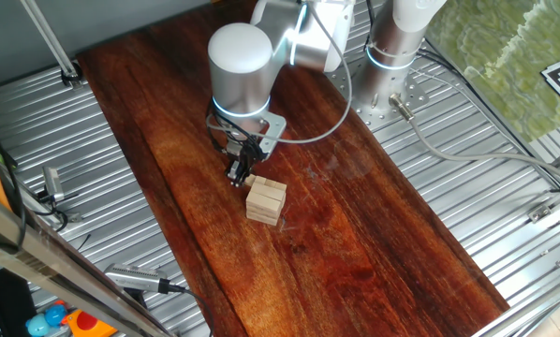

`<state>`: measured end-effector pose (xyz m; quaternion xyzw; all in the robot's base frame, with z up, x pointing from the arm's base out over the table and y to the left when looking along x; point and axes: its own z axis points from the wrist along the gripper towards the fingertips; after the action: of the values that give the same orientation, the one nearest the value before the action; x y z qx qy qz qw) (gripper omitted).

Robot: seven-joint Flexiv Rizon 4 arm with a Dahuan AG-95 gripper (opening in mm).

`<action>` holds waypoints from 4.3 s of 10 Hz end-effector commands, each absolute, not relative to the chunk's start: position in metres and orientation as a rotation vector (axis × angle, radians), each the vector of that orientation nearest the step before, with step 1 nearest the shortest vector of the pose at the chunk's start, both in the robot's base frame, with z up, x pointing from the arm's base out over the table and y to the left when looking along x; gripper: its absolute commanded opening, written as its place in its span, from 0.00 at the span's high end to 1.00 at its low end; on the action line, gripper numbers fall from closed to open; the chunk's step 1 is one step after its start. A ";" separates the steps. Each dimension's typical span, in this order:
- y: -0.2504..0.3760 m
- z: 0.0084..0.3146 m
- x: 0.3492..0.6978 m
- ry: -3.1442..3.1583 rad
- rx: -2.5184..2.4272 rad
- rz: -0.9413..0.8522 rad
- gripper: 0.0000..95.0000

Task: Play Jenga

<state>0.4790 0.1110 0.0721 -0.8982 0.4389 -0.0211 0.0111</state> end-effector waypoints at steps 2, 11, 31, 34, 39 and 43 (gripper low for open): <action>0.111 0.073 0.479 1.372 -2.801 -0.061 1.00; 0.111 0.073 0.479 1.368 -2.797 -0.060 1.00; 0.111 0.073 0.479 1.361 -2.777 -0.078 1.00; 0.111 0.073 0.479 1.358 -2.779 -0.079 1.00; 0.111 0.073 0.479 1.362 -2.777 -0.081 1.00; 0.111 0.073 0.479 1.361 -2.778 -0.081 1.00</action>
<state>0.4787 0.1113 0.0733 -0.8973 0.4400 -0.0257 0.0231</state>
